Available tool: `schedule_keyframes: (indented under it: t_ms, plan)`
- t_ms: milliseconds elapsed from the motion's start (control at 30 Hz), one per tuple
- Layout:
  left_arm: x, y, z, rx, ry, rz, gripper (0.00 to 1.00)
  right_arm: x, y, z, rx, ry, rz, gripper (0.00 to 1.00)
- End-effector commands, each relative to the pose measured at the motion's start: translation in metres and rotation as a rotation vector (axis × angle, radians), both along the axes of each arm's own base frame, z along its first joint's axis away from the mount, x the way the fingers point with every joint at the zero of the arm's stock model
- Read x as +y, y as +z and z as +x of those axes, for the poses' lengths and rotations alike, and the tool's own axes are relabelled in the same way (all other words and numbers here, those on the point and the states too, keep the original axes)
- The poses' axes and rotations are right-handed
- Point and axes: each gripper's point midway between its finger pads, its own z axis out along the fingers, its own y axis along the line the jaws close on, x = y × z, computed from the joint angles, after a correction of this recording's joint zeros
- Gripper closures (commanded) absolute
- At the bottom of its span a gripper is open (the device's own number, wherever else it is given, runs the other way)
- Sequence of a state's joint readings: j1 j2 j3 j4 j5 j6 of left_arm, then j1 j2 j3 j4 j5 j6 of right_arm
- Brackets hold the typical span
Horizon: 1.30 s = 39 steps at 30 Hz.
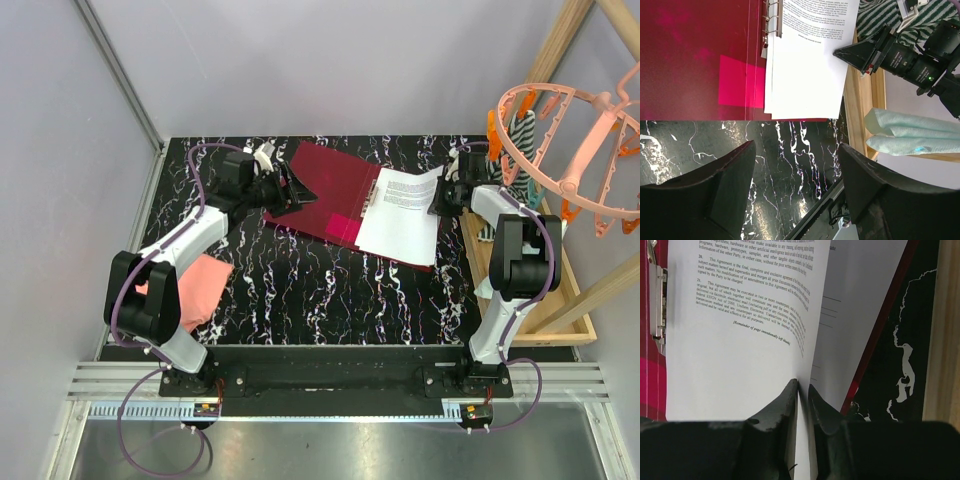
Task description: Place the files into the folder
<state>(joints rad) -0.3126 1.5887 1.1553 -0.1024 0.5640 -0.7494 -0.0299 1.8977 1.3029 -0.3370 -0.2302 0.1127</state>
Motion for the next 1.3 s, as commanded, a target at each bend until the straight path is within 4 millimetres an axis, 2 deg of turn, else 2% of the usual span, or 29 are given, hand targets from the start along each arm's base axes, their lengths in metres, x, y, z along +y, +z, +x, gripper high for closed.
schedule_keyframes:
  t_ms: [0,500,767,1000,1267]
  plan:
    - [-0.009,0.032,0.003,-0.098,-0.028,-0.046,0.30,0.007,0.009,0.017,-0.051,0.009,0.038,0.80]
    - [-0.010,0.034,0.001,-0.101,-0.033,-0.050,0.30,0.012,0.007,0.031,-0.065,-0.042,0.100,0.87]
    - [-0.011,0.035,0.000,-0.101,-0.039,-0.055,0.30,0.015,0.014,0.037,-0.078,-0.069,0.133,0.88]
    - [-0.011,0.034,-0.001,-0.099,-0.044,-0.062,0.30,0.021,0.007,0.033,-0.040,-0.133,0.201,0.90]
    - [-0.011,0.034,-0.004,-0.100,-0.046,-0.065,0.30,0.024,0.009,0.029,-0.031,-0.218,0.267,0.89]
